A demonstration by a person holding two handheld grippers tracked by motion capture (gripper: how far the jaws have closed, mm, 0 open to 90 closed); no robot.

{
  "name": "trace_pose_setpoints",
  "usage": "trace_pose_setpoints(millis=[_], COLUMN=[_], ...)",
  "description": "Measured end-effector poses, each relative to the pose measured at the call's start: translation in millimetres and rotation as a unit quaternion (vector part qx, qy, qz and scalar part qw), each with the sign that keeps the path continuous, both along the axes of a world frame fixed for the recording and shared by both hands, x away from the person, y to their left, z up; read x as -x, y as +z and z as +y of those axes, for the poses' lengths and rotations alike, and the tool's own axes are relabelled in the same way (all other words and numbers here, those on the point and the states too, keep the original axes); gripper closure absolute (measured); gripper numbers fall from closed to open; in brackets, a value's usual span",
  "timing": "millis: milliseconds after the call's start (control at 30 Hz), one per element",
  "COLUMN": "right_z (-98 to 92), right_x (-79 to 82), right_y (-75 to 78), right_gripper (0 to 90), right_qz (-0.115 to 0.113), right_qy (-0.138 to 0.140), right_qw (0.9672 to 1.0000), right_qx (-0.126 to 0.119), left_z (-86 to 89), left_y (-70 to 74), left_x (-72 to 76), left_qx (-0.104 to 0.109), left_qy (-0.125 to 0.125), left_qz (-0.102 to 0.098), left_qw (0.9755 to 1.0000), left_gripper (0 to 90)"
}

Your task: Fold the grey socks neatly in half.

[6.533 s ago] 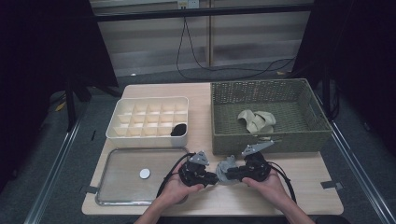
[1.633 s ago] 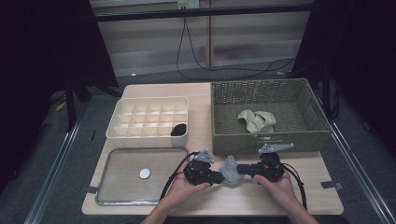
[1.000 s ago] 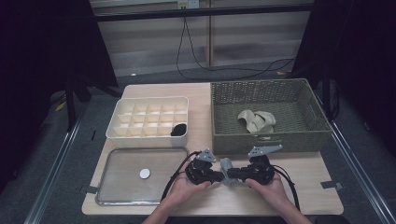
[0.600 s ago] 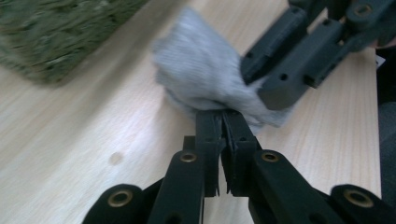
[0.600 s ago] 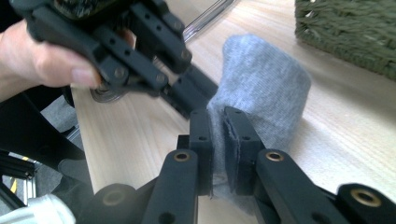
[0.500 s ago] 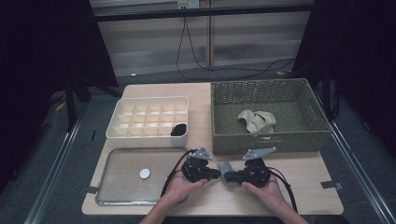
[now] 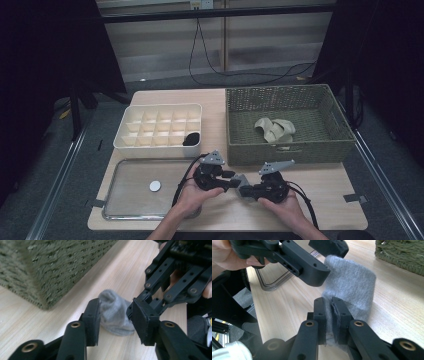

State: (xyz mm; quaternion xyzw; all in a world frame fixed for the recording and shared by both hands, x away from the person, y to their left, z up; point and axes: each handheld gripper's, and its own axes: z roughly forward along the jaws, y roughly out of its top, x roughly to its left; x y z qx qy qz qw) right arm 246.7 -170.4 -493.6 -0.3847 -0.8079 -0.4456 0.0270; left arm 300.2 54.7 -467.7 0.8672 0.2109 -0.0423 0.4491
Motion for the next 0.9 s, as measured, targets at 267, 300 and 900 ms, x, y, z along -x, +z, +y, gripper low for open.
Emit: trace_pose_setpoints(millis=[267, 300, 900], right_z=[0.0, -0.1, -19.8], right_x=[1.8, 2.0, 7.9], right_y=[0.4, 0.5, 9.9], right_gripper=[82.7, 82.7, 65.7], right_qz=[-0.003, -0.001, -0.004], right_qy=[0.004, 0.004, -0.012], right_qw=[1.0, 1.0, 0.9996], right_qx=[0.004, 0.003, 0.024], left_z=[-4.5, -5.9, -11.4], left_y=[-13.8, -14.9, -20.4], left_x=[-11.8, -11.7, -7.4], left_qx=[-0.017, -0.013, -0.03], left_qy=[0.01, 0.013, 0.0], left_qz=[0.019, 0.02, 0.031], left_qw=[0.9996, 0.9996, 0.9991], left_gripper=[54.4, 53.7, 51.0])
